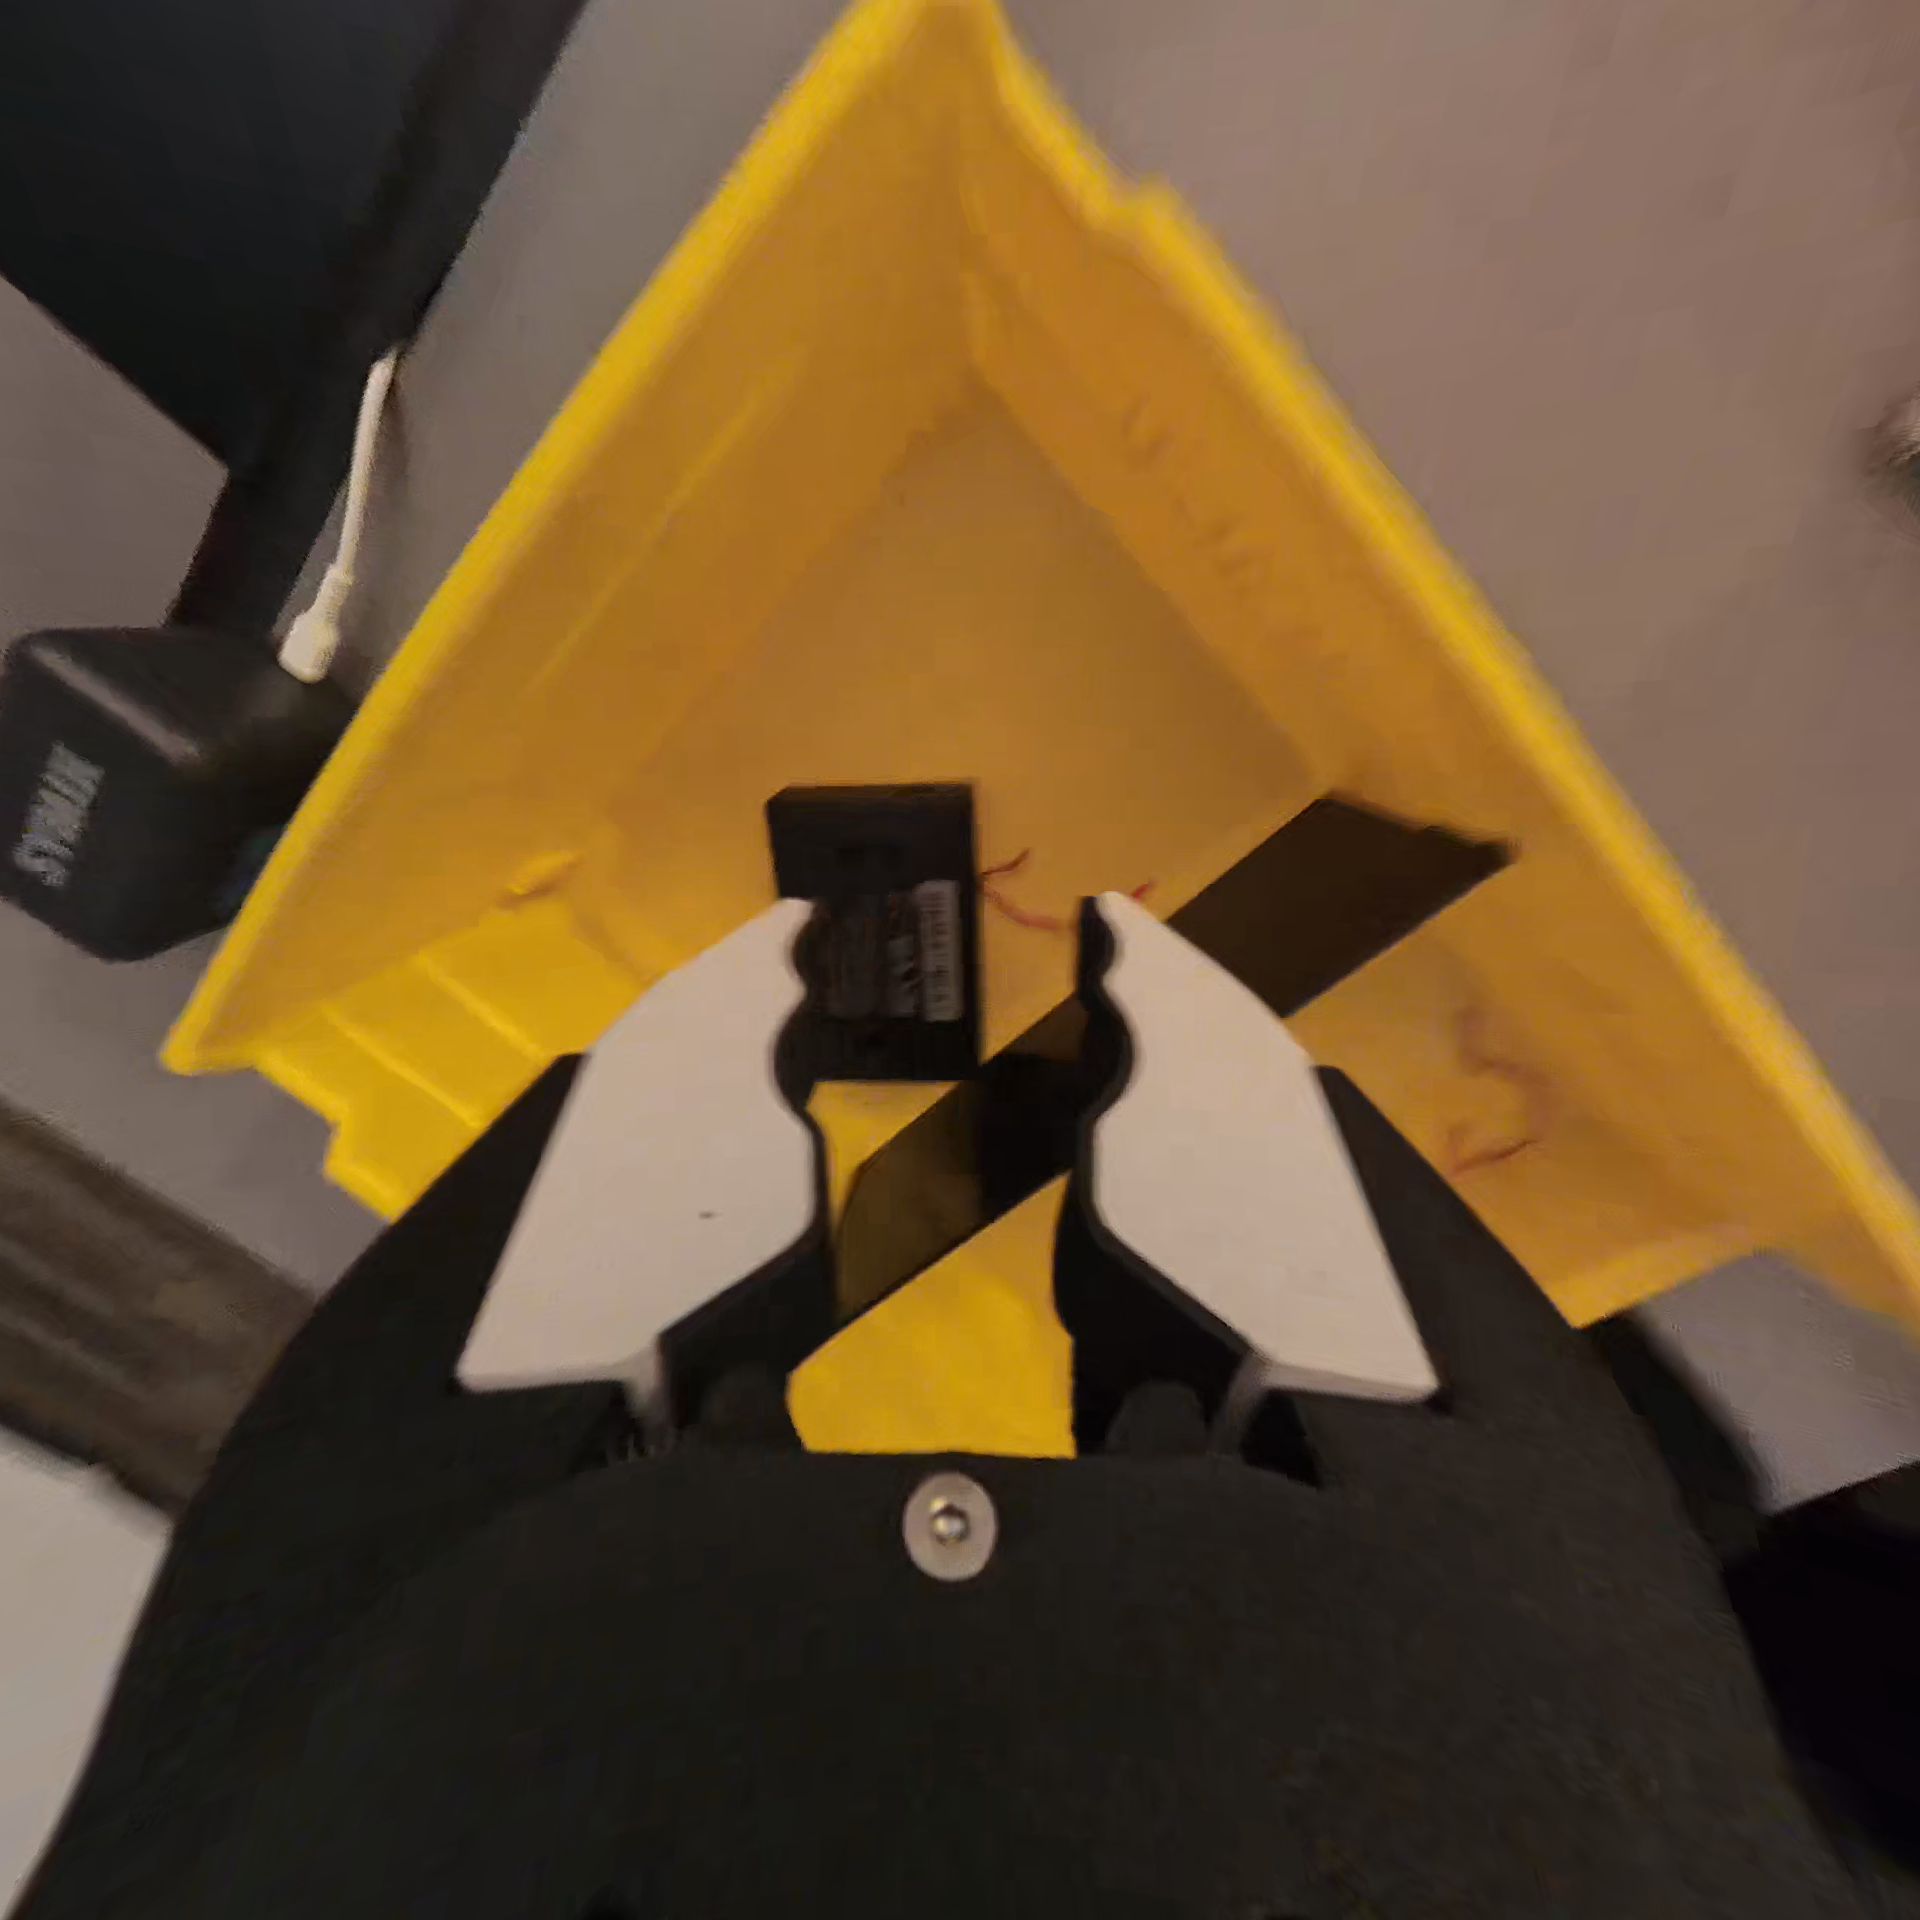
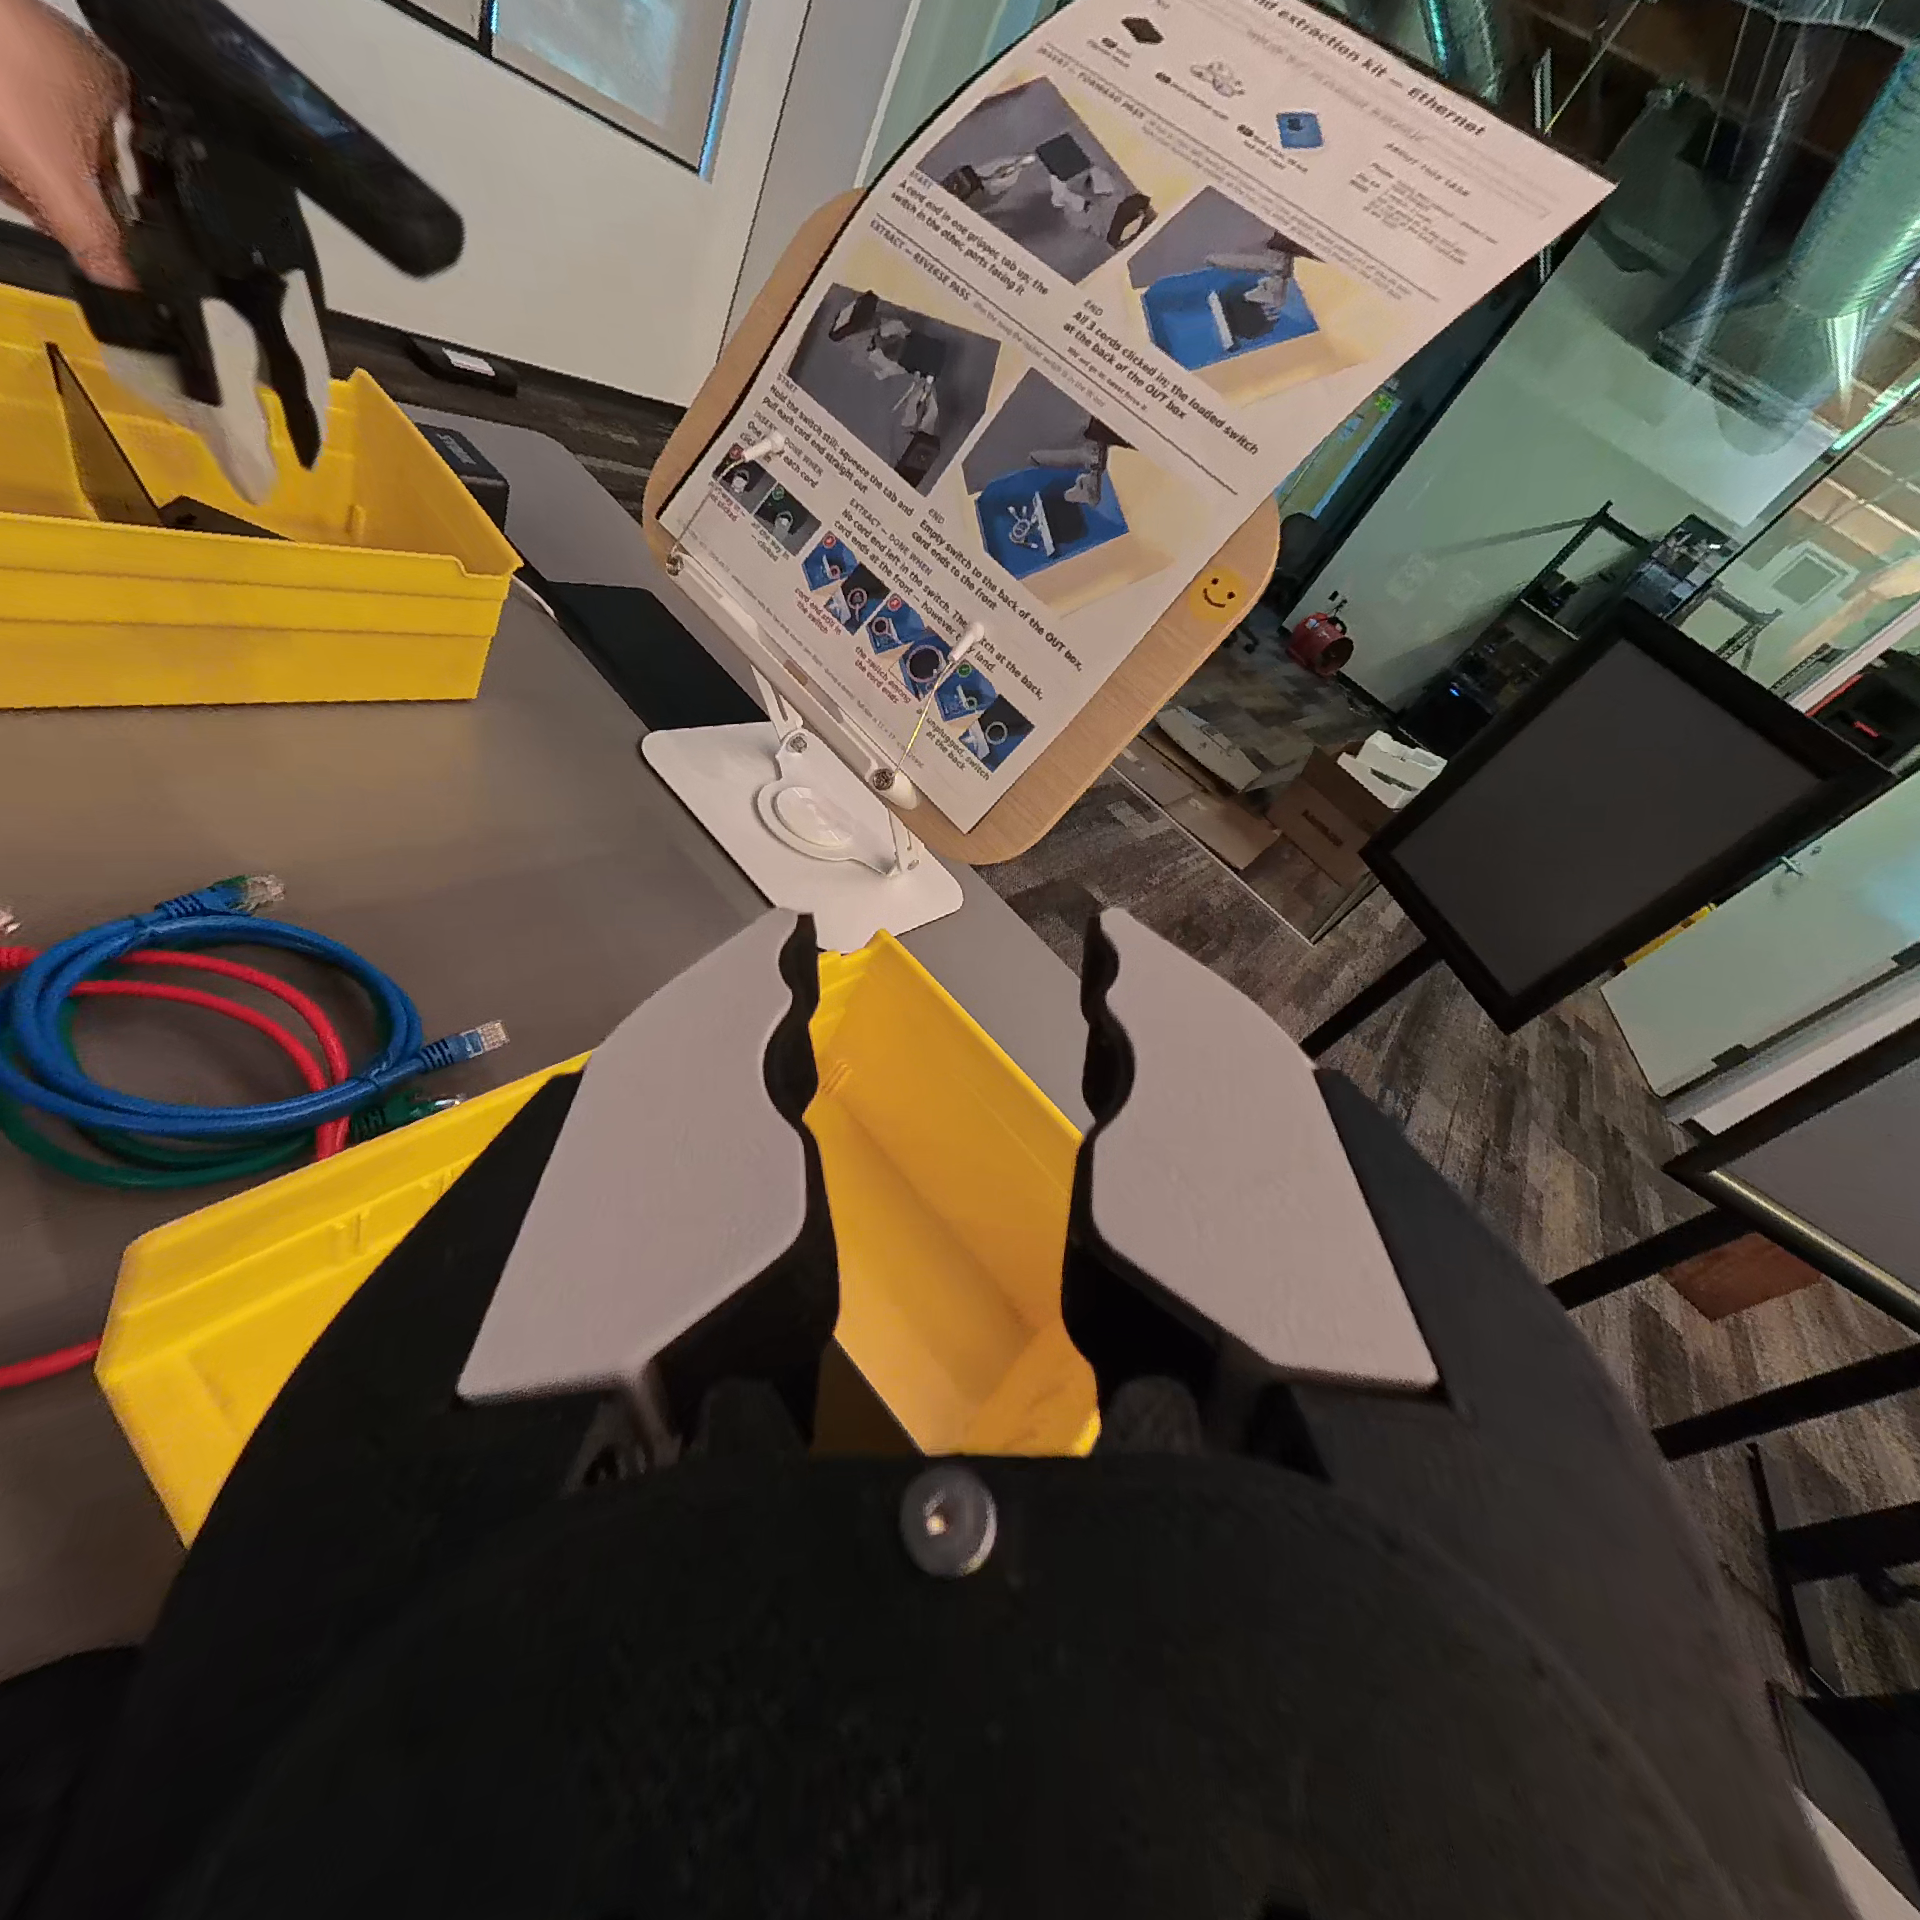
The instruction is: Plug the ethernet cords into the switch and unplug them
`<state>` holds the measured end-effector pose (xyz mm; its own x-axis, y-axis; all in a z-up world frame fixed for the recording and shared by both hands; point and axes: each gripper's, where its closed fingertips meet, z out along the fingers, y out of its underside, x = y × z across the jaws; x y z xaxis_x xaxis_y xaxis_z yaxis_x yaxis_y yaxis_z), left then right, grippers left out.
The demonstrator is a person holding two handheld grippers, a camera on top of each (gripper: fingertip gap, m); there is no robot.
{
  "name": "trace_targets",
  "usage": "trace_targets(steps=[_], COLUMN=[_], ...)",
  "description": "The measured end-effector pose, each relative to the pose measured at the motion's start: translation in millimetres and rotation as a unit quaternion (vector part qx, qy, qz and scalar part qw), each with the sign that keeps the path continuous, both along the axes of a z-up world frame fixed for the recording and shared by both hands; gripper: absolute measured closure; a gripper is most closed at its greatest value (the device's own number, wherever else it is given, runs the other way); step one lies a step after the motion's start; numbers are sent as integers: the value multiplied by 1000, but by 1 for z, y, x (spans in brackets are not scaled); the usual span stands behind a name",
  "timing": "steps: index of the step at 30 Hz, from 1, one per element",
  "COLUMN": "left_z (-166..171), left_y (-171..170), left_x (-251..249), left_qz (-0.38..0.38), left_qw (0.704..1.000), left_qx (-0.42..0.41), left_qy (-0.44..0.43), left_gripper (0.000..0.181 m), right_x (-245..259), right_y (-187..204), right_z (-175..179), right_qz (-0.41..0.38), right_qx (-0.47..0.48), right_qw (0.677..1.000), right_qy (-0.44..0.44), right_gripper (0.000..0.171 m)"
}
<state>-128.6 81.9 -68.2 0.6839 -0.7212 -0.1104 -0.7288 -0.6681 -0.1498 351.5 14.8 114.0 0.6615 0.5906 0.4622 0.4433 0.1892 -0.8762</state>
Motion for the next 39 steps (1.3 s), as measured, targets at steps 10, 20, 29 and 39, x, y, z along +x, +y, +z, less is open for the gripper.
trace_targets(steps=[10,20,29,39], left_z=[-42,-74,-78,-64], left_y=[18,5,5,15], left_x=[-22,-42,-53,-67], left_qz=[-164,-150,-194,-200], left_qw=[981,978,962,957], left_qx=[-11,-85,-101,-52], left_qy=[99,114,162,203], left_gripper=[121,90,110,117], right_x=[-1,-13,-19,-20], right_y=[13,20,23,23], right_z=[-15,-24,-28,-28], right_qz=[-27,-30,-31,-26], right_qx=[-28,-42,-45,-45], right_qw=[999,996,995,995], right_qy=[-35,-71,-87,-84], right_gripper=[121,121,121,121])
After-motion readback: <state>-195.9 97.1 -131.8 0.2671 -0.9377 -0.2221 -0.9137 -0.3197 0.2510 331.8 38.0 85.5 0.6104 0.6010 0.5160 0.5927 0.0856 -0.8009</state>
